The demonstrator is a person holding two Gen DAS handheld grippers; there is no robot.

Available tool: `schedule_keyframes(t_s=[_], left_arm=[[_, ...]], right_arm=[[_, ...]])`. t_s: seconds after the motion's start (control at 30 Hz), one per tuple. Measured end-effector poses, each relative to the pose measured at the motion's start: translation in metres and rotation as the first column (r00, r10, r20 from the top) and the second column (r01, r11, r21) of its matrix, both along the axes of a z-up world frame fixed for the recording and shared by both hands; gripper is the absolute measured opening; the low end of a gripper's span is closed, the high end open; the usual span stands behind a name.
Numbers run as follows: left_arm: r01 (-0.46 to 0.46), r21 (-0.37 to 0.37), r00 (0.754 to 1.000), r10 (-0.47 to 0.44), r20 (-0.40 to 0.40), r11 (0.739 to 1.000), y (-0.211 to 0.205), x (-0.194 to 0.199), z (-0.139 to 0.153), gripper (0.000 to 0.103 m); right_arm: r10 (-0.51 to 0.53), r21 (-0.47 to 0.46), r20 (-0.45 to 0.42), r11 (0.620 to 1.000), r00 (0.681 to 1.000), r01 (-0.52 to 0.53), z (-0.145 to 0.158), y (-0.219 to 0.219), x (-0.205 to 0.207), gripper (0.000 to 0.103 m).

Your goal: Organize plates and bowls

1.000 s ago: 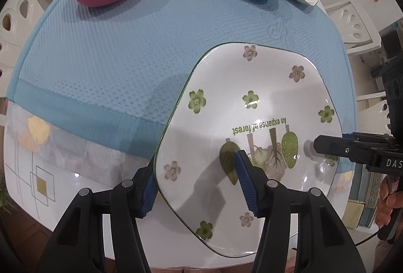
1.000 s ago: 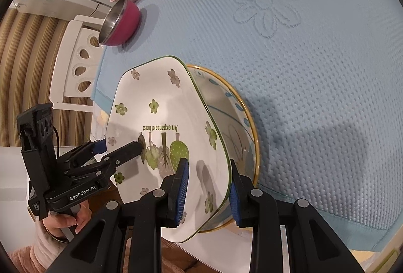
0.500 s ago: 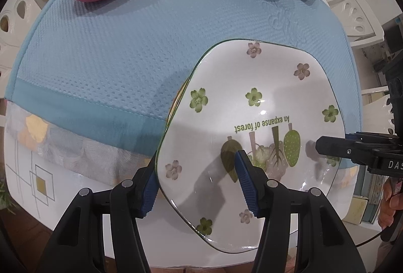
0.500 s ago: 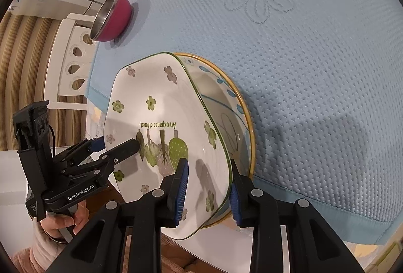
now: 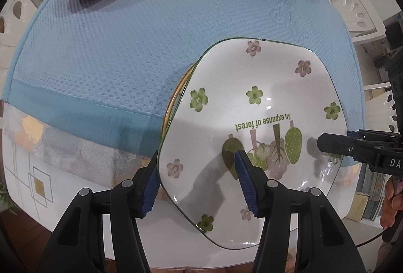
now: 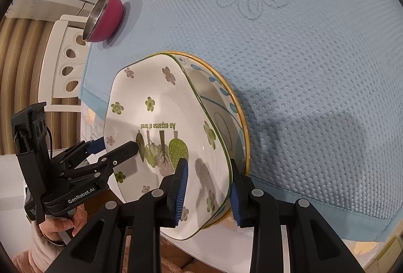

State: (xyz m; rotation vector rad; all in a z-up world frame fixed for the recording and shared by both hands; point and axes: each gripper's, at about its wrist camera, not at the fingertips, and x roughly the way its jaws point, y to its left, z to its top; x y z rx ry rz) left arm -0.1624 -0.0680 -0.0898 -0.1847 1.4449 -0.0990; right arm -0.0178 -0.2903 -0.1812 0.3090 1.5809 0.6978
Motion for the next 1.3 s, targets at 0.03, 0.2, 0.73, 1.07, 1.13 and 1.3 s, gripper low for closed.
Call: schedule_keyframes(t_s=[0.03,0.2,0.73,1.07,1.13,1.3], left_arm=[[0.002,0.001,1.0,-0.002,0.0,1.0,0.0,0.0,0.0,0.053],[0.007,0.0,1.0,-0.007,0.001,1.0,-0.001,-0.001,0.0,0.053],[0.033,0.023,0.999,-0.033,-0.016,0.999,-0.008,-0.001,-0.001,0.053],[0.019,0.007,0.999,-0.019,-0.032,1.0,-0.001,0.006,-0.002,0.053],[-0.01,-0.021,0.999,0.01,-0.031,1.0,0.005,0.009,-0.001,0.053],[-0.043,-0.054,0.999,0.041,-0.026,0.998,0.016,0.016,-0.002,0.054]], right_arm=[[-0.002,0.001,-0.001,1.0,1.0,0.002,0.0,0.0,0.0,0.031],[-0.005,-0.002,-0.003,1.0,1.0,0.005,0.0,0.0,0.004,0.031],[-0.033,-0.005,0.015,0.999,0.999,0.033,0.015,-0.001,0.01,0.055],[-0.118,0.037,-0.051,0.992,0.992,0.12,-0.007,-0.025,0.011,0.055],[-0.117,0.078,-0.095,0.989,0.989,0.125,-0.016,-0.02,0.008,0.052],[-0.127,0.039,-0.127,0.99,0.984,0.133,-0.016,-0.013,0.011,0.052]])
